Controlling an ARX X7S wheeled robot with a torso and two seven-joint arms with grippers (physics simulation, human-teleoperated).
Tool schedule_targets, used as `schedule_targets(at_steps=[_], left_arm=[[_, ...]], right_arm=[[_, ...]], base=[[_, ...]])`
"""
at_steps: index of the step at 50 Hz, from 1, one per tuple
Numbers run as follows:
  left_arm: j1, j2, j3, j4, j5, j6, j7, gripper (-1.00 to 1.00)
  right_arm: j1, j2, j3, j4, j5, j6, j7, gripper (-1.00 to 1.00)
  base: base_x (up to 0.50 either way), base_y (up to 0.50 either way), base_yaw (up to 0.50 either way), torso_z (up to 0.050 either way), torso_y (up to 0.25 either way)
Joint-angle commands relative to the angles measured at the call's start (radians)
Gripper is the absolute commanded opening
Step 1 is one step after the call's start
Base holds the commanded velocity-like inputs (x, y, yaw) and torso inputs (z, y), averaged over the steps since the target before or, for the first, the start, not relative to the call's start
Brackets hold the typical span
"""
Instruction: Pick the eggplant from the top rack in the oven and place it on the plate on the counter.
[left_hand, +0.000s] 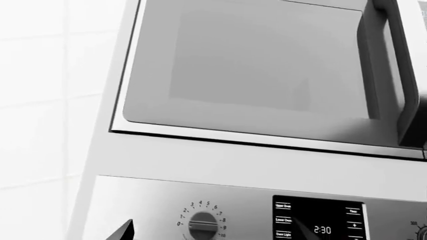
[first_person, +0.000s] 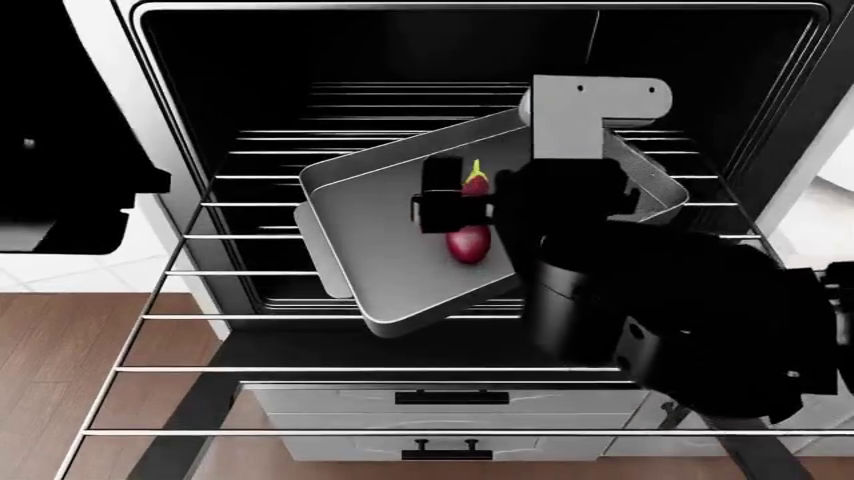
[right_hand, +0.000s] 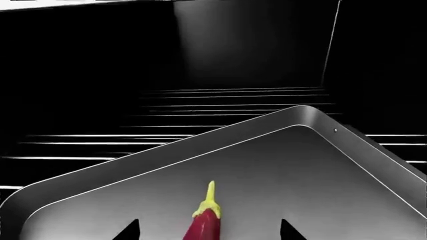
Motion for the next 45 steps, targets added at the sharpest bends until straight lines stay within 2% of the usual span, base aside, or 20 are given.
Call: schedule_targets(at_steps=[1,12,26,32,35,45], left_arm=[[0.011,0.016,0.001,-0.004,0.009,0.008,-0.007,1.0],[0.031,0.025,-0.005,-0.005,0.022,0.009,-0.015,1.0],[0.034,0.043,-0.008,0.002,0.025,0.01,-0.03,1.0],[0.037,0.053,-0.005,0.001,0.032,0.014,-0.037,1.0],[0.061,0.061,-0.005,-0.006,0.048,0.02,-0.042,1.0],[0.082,0.061,-0.026,-0.007,0.048,0.018,-0.038,1.0]], right_arm=[[0.027,-0.059,-0.011,0.043,0.069,0.074,0.057,1.0],[0.068,-0.099,-0.017,0.02,0.096,0.126,0.14,1.0],[0.001,-0.087,0.052,0.0,0.084,0.06,0.021,1.0],[-0.008,-0.09,0.062,0.002,0.104,0.055,0.04,1.0],[0.013,-0.121,0.043,0.06,0.229,0.142,0.104,1.0],[0.033,-0.144,0.042,0.082,0.299,0.218,0.108,1.0]], base=[[0.0,0.0,0.0,0.0,0.0],[0.0,0.0,0.0,0.0,0.0],[0.0,0.0,0.0,0.0,0.0],[0.0,0.0,0.0,0.0,0.0],[0.0,0.0,0.0,0.0,0.0],[0.0,0.0,0.0,0.0,0.0]])
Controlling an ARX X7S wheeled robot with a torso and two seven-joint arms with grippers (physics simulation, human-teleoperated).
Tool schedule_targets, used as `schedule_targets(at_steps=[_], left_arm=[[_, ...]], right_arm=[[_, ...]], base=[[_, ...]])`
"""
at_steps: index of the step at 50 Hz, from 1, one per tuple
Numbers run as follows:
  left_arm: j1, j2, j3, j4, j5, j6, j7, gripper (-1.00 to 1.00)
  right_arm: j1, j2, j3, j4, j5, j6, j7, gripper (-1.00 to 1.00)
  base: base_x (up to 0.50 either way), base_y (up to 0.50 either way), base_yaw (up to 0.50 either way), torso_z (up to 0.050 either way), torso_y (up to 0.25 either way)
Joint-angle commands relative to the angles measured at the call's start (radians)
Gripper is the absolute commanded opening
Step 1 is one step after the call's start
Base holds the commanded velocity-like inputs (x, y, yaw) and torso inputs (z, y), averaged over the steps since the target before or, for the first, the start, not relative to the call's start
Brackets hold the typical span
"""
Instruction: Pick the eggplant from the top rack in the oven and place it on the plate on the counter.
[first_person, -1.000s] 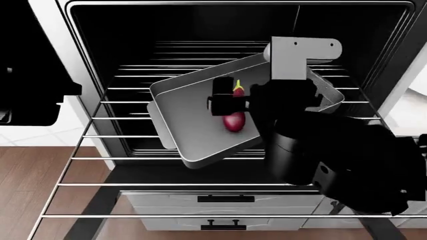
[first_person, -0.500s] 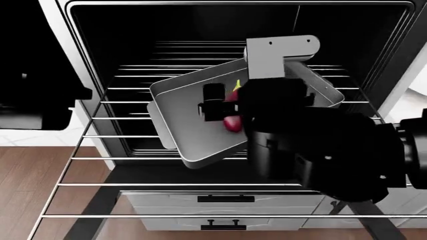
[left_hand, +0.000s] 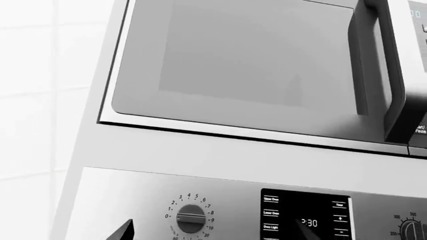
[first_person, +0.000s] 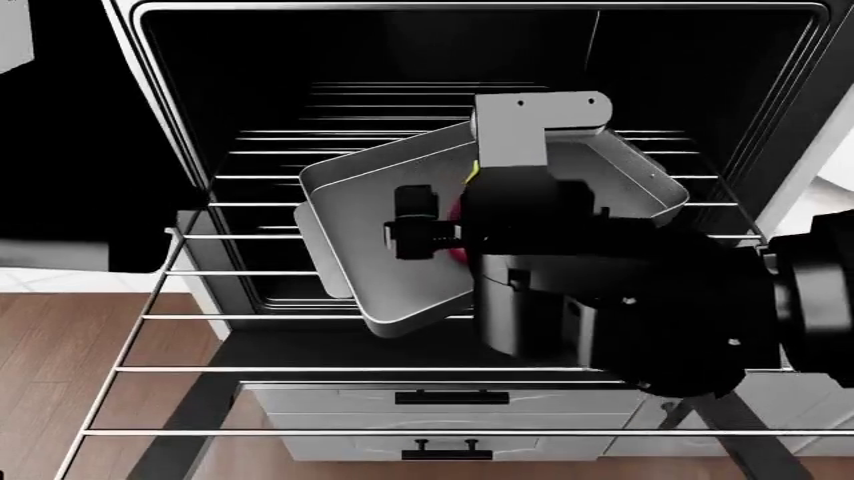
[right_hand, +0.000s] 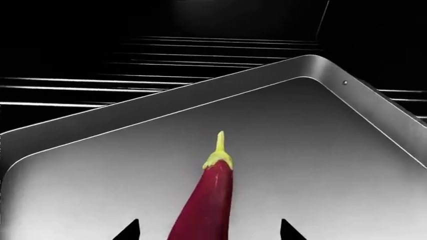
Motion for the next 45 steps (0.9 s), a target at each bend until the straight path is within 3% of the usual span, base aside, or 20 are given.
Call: schedule_targets(at_steps=[1,20,45], left_arm=[[0.026,0.01,-0.016,-0.002,0.009,-0.001,-0.005,1.0],[0.061,0.013,-0.047,0.003,0.017,-0.009,-0.009,1.0],[0.111,0.02,-0.09,-0.002,0.02,-0.02,-0.003,1.0]], right_arm=[[0.014,-0.025,0.0,0.034,0.09,0.074,0.023,1.0],[-0.02,-0.012,0.043,0.013,0.051,0.025,-0.027,1.0],[-0.027,-0.019,0.045,-0.01,0.072,0.047,0.022,1.0]], base=[[0.0,0.0,0.0,0.0,0.0],[0.0,0.0,0.0,0.0,0.0],[0.0,0.0,0.0,0.0,0.0]])
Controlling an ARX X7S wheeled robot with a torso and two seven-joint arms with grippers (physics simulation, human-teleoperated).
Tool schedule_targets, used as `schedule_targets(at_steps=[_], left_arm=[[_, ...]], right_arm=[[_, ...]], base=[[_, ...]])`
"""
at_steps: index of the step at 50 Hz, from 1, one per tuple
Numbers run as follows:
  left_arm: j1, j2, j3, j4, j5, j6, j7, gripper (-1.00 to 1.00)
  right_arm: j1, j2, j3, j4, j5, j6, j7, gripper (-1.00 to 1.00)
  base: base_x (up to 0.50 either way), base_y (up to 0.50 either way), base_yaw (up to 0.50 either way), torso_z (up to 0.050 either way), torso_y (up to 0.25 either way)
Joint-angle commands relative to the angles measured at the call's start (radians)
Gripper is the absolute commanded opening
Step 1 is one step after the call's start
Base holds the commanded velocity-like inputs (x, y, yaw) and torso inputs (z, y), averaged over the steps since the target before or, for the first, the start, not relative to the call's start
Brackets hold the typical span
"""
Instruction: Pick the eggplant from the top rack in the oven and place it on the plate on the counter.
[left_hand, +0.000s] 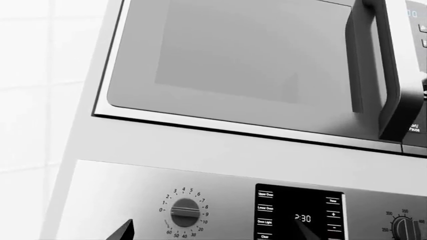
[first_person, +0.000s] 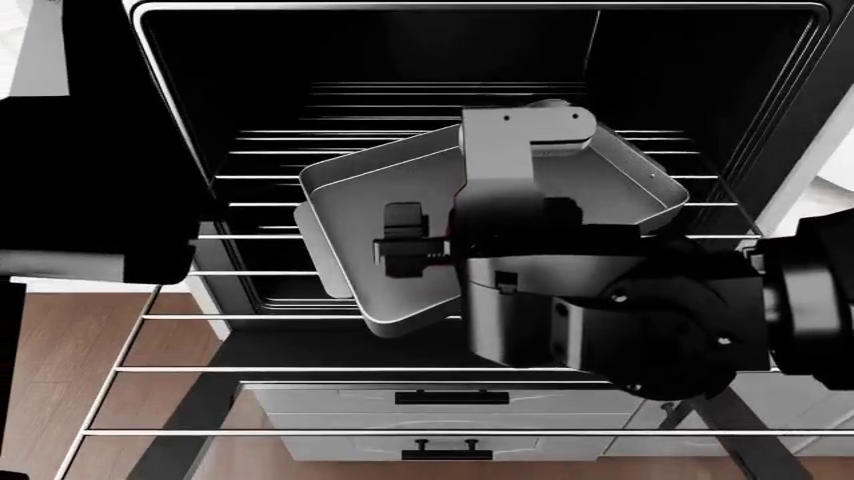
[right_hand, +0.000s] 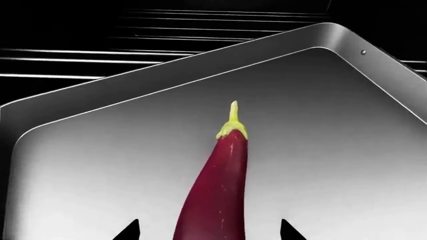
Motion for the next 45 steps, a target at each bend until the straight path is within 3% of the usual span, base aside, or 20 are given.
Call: schedule_targets(at_steps=[1,30,31,45], left_arm=[[0.019,0.001,-0.021,-0.002,-0.001,-0.004,0.005,1.0],[0.072,0.009,-0.058,0.003,0.014,-0.022,-0.001,1.0],[0.072,0.009,-0.059,0.003,0.013,-0.023,-0.001,1.0],[0.079,0.009,-0.071,0.002,0.008,-0.024,0.001,1.0]], right_arm=[[-0.012,-0.005,0.001,0.005,0.0,0.006,0.001,1.0],[-0.06,-0.01,-0.003,0.029,-0.023,0.007,-0.016,1.0],[-0.061,-0.01,-0.002,0.029,-0.025,0.006,-0.019,-1.0],[-0.061,-0.008,0.004,0.028,-0.042,0.006,-0.019,-1.0]], base=[[0.0,0.0,0.0,0.0,0.0],[0.0,0.0,0.0,0.0,-0.001],[0.0,0.0,0.0,0.0,0.0],[0.0,0.0,0.0,0.0,-0.001]])
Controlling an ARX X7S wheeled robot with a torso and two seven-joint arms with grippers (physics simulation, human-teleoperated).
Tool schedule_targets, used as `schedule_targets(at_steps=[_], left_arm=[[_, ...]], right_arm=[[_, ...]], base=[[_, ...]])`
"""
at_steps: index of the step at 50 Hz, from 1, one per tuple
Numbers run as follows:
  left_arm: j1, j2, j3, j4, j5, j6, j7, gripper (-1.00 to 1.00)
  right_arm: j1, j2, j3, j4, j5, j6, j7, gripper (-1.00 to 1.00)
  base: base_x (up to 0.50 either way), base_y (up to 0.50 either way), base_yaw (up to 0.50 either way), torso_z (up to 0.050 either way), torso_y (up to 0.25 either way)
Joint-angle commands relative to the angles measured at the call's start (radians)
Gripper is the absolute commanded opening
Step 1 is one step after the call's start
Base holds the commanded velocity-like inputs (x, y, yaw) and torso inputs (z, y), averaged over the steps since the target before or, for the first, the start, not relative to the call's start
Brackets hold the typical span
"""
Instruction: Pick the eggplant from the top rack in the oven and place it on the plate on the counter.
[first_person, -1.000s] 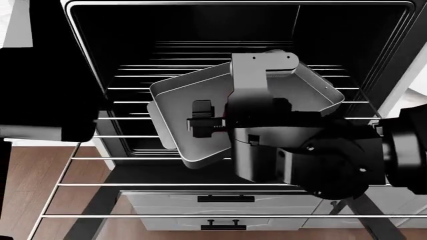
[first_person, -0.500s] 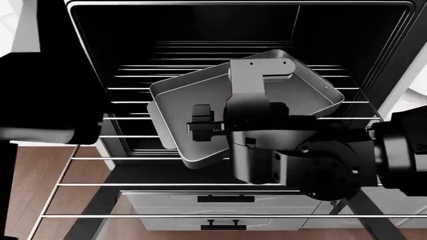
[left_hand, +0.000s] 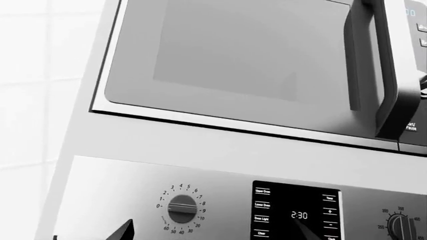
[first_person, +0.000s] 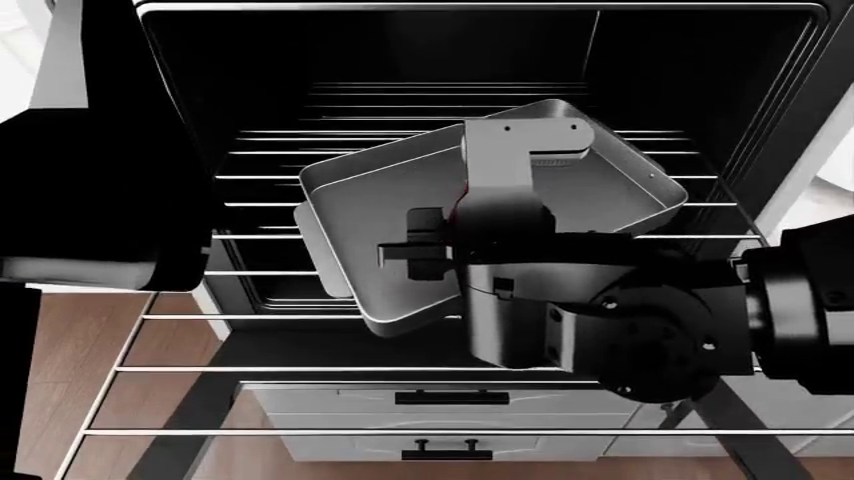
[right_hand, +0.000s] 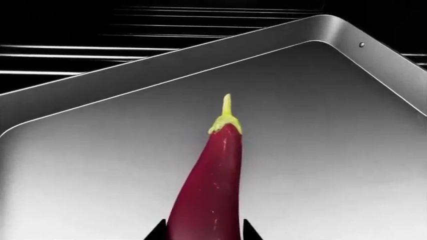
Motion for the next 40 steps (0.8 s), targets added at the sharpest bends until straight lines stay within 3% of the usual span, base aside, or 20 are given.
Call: schedule_targets(at_steps=[1,18,40], left_arm=[[0.011,0.001,-0.011,-0.001,0.001,-0.003,0.0,1.0],[0.023,0.008,-0.019,0.005,0.007,-0.005,-0.008,1.0],[0.027,0.014,-0.033,0.003,-0.004,-0.014,-0.001,1.0]], right_arm=[[-0.017,-0.004,0.006,-0.003,-0.013,0.014,-0.019,-1.0],[-0.016,0.008,0.02,-0.039,-0.103,-0.021,-0.031,-1.0],[-0.111,0.074,0.093,-0.101,-0.282,-0.208,-0.118,-1.0]], base=[[0.0,0.0,0.0,0.0,-0.011],[0.0,0.0,0.0,0.0,-0.001],[0.0,0.0,0.0,0.0,0.0]])
